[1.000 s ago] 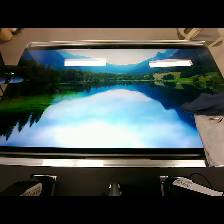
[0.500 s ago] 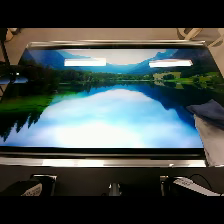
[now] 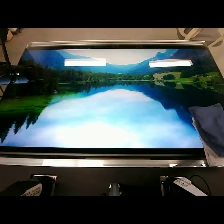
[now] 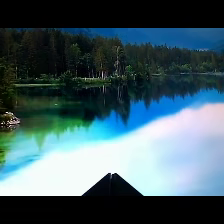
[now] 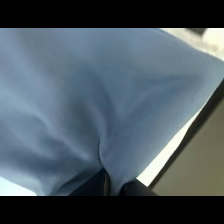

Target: Fold the shirts.

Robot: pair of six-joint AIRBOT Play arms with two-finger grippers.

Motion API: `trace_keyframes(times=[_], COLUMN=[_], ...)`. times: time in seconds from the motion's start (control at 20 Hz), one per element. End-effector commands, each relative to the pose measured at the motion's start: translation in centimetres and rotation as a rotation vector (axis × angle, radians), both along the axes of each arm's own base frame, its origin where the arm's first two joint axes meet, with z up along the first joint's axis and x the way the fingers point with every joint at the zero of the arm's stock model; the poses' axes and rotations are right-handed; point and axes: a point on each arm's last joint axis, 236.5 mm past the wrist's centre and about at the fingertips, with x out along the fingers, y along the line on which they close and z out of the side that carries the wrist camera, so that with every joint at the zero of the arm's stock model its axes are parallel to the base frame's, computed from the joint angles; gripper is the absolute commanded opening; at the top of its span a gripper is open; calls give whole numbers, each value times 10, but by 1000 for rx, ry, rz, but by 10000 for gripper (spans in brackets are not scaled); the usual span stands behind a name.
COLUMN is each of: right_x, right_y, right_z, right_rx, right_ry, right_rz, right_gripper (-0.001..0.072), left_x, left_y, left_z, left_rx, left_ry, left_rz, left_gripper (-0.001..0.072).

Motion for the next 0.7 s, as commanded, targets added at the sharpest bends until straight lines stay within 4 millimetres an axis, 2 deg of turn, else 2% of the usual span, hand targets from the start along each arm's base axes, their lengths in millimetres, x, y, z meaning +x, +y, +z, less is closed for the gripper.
trace_keyframes(times=[0.0, 0.05, 0.1, 0.15, 0.2, 0.25, 0.3, 0.35, 0.4, 0.45, 0.5, 0.55, 0.6, 0.65], right_x=[-16, -18, -19, -23, -33, -44, -40, -23, 5, 42, 81, 123, 168, 205], right_y=[1, -1, -3, -3, -10, -28, -52, -79, -102, -115, -112, -96, -62, -21], right_z=[-20, -20, -19, -15, -4, 15, 44, 80, 126, 173, 211, 237, 245, 239], right_rx=[-19, -26, -39, -50, -80, -143, -242, -372, -525, -680, -807, -901, -938, -912], right_ry=[55, 64, 74, 100, 159, 219, 218, 162, 77, -11, -79, -126, -168, -207], right_rz=[-21, -19, 22, 132, 223, 235, 226, 217, 229, 279, 369, 492, 638, 760], right_gripper=[36, 225, 564, 683, 702, 701, 700, 699, 695, 670, 660, 660, 660, 661], left_x=[0, 0, 0, -2, -4, -5, -3, 1, 7, 15, 25, 34, 40, 44], left_y=[-2, -2, -2, -2, -2, -3, -1, 2, 6, 8, 12, 22, 34, 42], left_z=[0, 0, 0, 1, 4, 9, 17, 27, 40, 52, 59, 53, 38, 16], left_rx=[-10, -9, -9, -8, -1, 21, 38, 50, 60, 71, 108, 188, 288, 374], left_ry=[1, 1, 2, 2, 3, -8, -31, -62, -108, -152, -176, -154, -98, -17], left_rz=[-4, -4, -4, -6, -14, -37, -47, -39, -24, -15, -5, 24, 58, 84], left_gripper=[22, 22, 22, 22, 22, 22, 21, 21, 21, 20, 19, 19, 19, 20])
